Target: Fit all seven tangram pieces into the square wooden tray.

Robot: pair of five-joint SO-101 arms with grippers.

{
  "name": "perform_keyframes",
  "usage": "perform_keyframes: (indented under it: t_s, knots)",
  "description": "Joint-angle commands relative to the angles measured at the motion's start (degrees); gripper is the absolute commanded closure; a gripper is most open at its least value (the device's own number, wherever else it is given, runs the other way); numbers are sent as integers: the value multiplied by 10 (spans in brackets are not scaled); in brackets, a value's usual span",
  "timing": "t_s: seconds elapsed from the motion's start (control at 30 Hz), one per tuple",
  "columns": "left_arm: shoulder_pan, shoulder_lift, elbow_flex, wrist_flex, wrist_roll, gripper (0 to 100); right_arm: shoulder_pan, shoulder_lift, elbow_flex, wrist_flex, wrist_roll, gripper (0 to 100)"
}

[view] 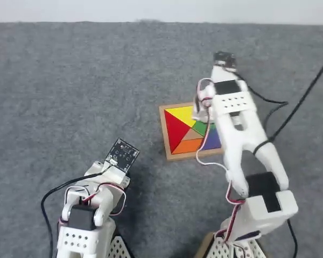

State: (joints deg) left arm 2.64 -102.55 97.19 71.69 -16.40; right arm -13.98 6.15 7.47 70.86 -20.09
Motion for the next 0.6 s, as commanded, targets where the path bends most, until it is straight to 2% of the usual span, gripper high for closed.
perform_keyframes:
  t_s: [0.0, 0.13, 0.23, 0.37, 0.57]
  knots:
    - [-4, -7, -7, 3, -6, 902, 27, -83, 16, -15, 38, 992]
    - [-4, -7, -7, 3, -5, 902, 37, -182, 150, -68, 50, 992]
    - [-4, -7, -7, 3, -5, 902, 52, -268, 269, -119, 87, 992]
    - [-4, -7, -7, 3, -5, 902, 102, -388, 404, -172, 127, 992]
    - [-4, -7, -7, 3, -5, 902, 178, -524, 539, -180, 201, 991]
